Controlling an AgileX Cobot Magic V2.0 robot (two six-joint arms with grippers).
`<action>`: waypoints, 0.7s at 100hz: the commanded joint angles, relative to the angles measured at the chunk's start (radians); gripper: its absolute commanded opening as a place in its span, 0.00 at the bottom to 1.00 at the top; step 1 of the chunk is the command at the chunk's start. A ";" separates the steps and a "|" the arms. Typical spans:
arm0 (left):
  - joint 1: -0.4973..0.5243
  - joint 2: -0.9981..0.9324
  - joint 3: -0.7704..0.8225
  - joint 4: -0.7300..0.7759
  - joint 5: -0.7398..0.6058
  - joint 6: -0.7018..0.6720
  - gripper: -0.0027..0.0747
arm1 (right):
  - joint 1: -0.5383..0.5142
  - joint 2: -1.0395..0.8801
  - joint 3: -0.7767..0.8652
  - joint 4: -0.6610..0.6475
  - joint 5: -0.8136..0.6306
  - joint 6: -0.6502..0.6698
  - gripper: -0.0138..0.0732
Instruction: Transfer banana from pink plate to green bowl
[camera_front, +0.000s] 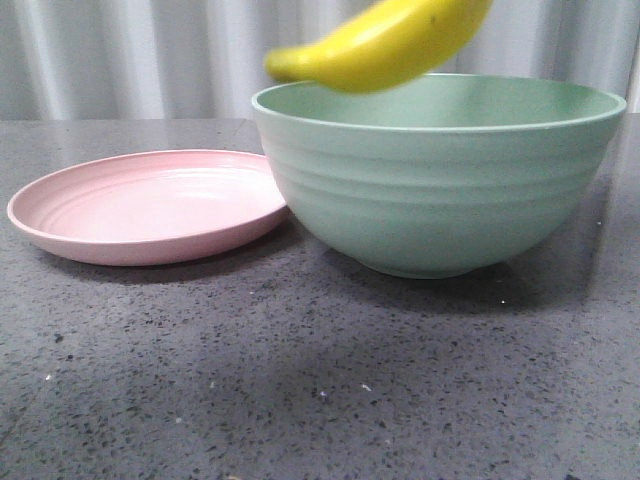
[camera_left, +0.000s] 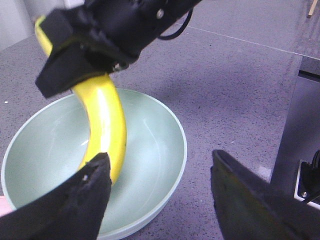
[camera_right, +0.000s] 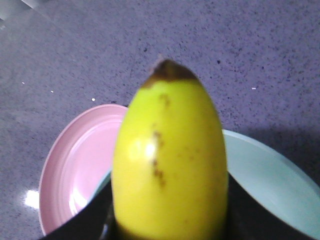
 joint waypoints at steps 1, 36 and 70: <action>-0.006 -0.021 -0.036 -0.021 -0.079 -0.004 0.56 | -0.002 -0.017 -0.036 0.000 -0.055 -0.033 0.42; -0.006 -0.041 -0.036 -0.045 -0.103 -0.009 0.55 | -0.002 -0.030 -0.037 -0.013 -0.052 -0.038 0.60; -0.006 -0.143 -0.023 -0.037 -0.172 -0.009 0.01 | -0.002 -0.226 -0.037 -0.155 0.061 -0.081 0.22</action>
